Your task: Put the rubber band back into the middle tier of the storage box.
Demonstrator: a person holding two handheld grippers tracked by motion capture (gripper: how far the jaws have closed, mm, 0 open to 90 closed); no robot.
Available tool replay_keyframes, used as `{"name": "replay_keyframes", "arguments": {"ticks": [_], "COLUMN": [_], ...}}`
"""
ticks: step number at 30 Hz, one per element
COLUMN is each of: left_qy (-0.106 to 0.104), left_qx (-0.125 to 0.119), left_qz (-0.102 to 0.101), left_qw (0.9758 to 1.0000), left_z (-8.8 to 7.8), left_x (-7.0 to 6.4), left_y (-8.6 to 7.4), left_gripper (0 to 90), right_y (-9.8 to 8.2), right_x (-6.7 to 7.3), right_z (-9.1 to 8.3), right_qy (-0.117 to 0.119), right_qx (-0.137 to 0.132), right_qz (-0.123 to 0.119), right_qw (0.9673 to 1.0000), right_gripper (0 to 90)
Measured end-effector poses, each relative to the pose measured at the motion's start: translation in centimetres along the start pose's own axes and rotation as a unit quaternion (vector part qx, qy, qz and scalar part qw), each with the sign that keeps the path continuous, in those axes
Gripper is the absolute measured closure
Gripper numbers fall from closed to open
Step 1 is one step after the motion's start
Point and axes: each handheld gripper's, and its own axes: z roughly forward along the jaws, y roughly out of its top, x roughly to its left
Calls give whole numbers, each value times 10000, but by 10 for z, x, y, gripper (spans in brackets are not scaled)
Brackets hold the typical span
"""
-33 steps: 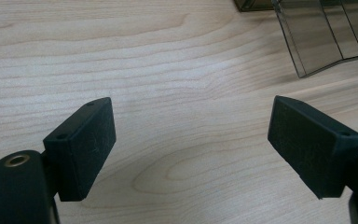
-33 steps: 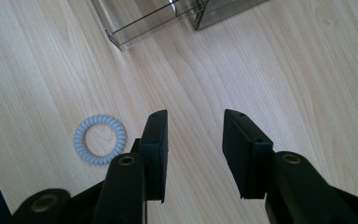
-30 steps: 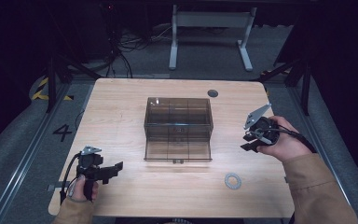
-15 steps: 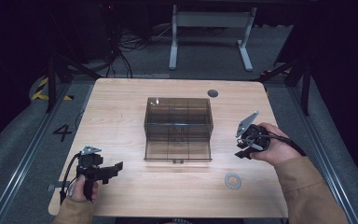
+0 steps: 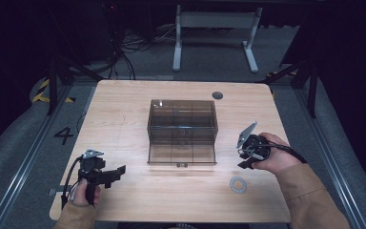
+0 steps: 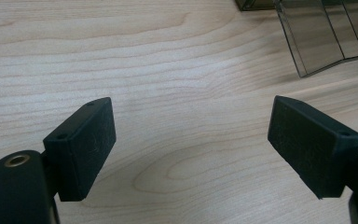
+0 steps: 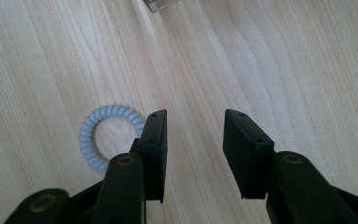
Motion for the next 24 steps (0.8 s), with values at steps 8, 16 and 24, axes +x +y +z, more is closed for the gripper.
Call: {"name": "replay_keyframes", "arguments": {"ticks": [8, 16, 24], "left_qy": [4, 6, 4], "left_qx": [-1, 10, 18], "left_qz": [5, -5, -4], "left_qw": [10000, 10000, 10000], "left_z": [0, 0, 0], "left_x": [0, 0, 0], "left_y": [0, 0, 0], "left_gripper": [158, 158, 158], "right_y": [1, 2, 1], "right_x": [6, 13, 18], "right_z": [11, 22, 32], "right_qy": [124, 176, 338], "right_qx": [165, 472, 590], "right_qz": [-45, -133, -141], "right_qw": [9998, 9986, 9976], "right_gripper": [626, 629, 637]}}
